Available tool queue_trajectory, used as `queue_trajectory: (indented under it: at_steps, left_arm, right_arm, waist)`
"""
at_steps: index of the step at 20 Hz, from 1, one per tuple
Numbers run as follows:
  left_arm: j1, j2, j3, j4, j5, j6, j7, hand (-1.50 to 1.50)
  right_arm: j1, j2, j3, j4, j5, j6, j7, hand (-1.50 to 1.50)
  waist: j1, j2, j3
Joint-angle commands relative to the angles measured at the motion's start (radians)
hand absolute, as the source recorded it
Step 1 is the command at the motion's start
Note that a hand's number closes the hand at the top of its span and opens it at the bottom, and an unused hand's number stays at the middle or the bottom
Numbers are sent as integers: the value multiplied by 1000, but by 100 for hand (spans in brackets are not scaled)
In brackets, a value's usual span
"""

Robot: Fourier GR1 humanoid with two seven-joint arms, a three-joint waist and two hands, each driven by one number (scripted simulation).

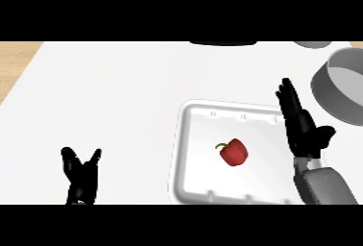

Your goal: Pick the bell pepper from the tray and place it in the pot

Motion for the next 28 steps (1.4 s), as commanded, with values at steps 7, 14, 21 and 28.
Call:
queue_trajectory:
  at_steps: [7, 14, 21, 28]
  left_arm:
    - [482, 320, -40, -486, -174, 70, -61, 0]
    - [394, 350, 62, -483, -212, 141, -108, 0]
    - [399, 371, 83, -471, -200, 137, -144, 0]
    - [392, 368, 62, -462, -215, 145, -162, 0]
  right_arm:
    - [-31, -326, 72, -9, 318, 29, -13, 150]
    - [8, -270, 98, -136, 386, -81, -240, -150]
    - [53, -353, 170, -191, 461, -9, -175, -150]
    - [-1, -400, 291, -251, 573, 112, 24, -150]
  waist:
    - [-69, -62, -37]
    - [-132, -18, -15]
    - [-137, -12, -21]
    - [-117, -3, -27]
